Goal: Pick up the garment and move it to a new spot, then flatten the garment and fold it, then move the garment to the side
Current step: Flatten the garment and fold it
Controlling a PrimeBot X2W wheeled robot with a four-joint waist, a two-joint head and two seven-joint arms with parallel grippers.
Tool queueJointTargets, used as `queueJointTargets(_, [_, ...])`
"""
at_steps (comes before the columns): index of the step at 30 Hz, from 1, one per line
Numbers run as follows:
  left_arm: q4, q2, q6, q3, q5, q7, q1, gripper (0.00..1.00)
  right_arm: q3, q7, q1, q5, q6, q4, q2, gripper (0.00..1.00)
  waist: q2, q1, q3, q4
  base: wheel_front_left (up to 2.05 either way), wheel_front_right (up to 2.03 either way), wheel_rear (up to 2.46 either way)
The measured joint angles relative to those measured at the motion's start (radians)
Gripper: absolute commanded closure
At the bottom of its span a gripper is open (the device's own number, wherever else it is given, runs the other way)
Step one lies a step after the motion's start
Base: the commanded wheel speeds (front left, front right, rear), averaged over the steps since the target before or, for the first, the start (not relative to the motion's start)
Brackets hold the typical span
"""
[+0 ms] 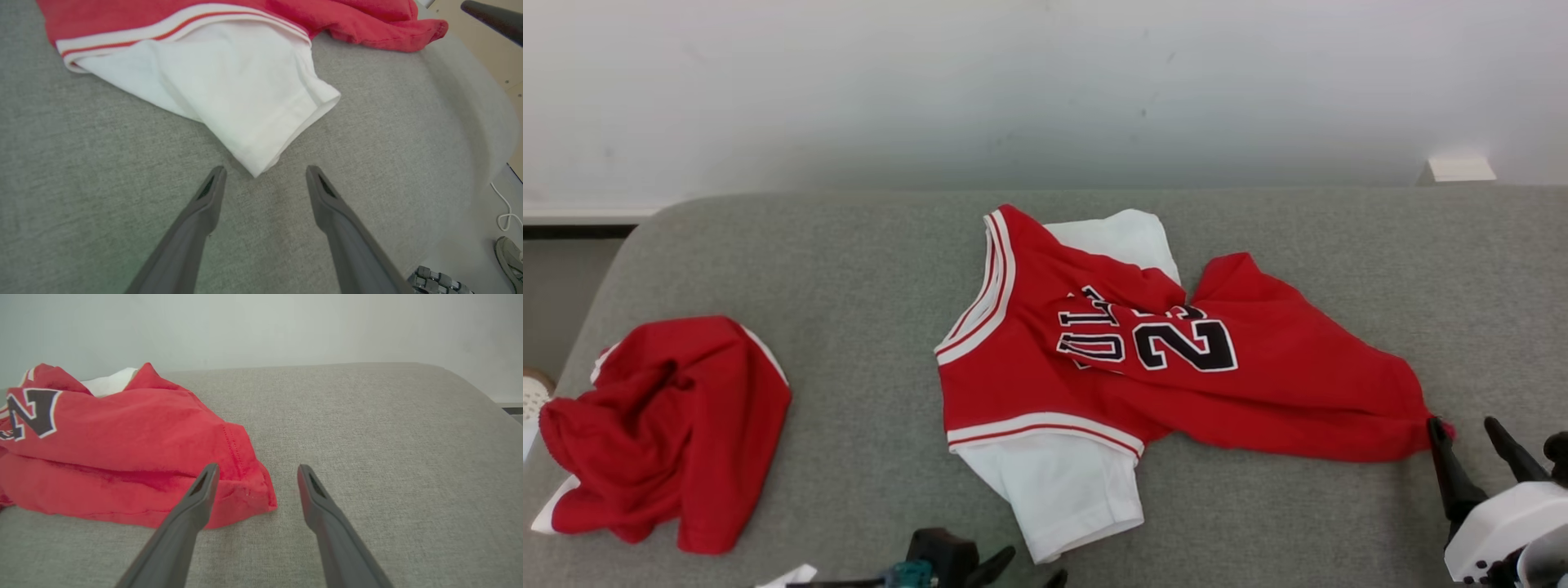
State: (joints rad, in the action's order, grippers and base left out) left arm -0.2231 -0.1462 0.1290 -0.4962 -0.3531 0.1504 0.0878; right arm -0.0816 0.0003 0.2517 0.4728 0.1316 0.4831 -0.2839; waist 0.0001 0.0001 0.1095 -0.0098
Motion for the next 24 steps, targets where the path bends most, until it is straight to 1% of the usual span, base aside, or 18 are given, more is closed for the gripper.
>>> queueJointTargets(6, [-0.026, 0.002, 0.0, -0.038, 0.001, 0.008, 0.055, 0.0, -0.049, 0.04, 0.067, 0.033, 0.0, 0.101, 0.0, 0.0, 0.0, 0.0, 0.029, 0.021, 0.0, 0.0, 0.0])
queueJointTargets(9, [-0.045, 0.006, 0.0, -0.047, 0.007, 0.008, 0.074, 0.0, -0.071, 0.044, 0.085, 0.055, 0.0, 0.143, -0.002, 0.0, 0.0, 0.0, 0.035, 0.027, 0.0, 0.0, 0.0])
queueJointTargets(18, [-0.103, 0.036, -0.003, -0.084, 0.017, -0.011, 0.123, 0.0, -0.132, -0.012, 0.133, 0.097, 0.0, 0.237, -0.005, 0.0, 0.0, 0.0, 0.041, 0.032, 0.0, 0.0, 0.0])
queueJointTargets(19, [-0.11, 0.039, -0.003, -0.09, 0.015, -0.011, 0.126, 0.0, -0.141, -0.021, 0.138, 0.104, 0.0, 0.242, -0.005, 0.07, 0.0, 0.0, 0.04, 0.031, 0.0, 0.0, 0.0])
queueJointTargets(20, [-0.117, 0.04, -0.003, -0.092, 0.014, -0.011, 0.13, 0.1, -0.148, -0.031, 0.14, 0.11, 0.0, 0.248, -0.005, 0.23, 0.0, 0.0, 0.039, 0.031, 0.0, 0.0, 0.0])
queueJointTargets(21, [-0.123, 0.04, -0.002, -0.093, 0.011, -0.012, 0.132, 0.51, -0.155, -0.039, 0.143, 0.116, 0.0, 0.255, -0.005, 0.52, 0.0, 0.0, 0.037, 0.03, 0.0, 0.0, 0.0])
queueJointTargets(22, [-0.129, 0.04, -0.002, -0.094, 0.01, -0.013, 0.134, 0.68, -0.164, -0.047, 0.146, 0.122, 0.0, 0.261, -0.006, 0.57, 0.0, 0.0, 0.035, 0.03, 0.0, 0.0, 0.0])
queueJointTargets(23, [-0.136, 0.04, -0.002, -0.094, 0.009, -0.017, 0.135, 0.87, -0.171, -0.056, 0.149, 0.127, 0.0, 0.265, -0.007, 0.67, -0.0001, 0.0, 0.032, 0.029, 0.0, 0.0, 0.0])
queueJointTargets(24, [-0.141, 0.04, -0.002, -0.092, 0.008, -0.025, 0.136, 1.0, -0.179, -0.064, 0.153, 0.131, 0.0, 0.27, -0.008, 0.94, 0.0, 0.0, 0.028, 0.029, 0.0, 0.0, 0.0])
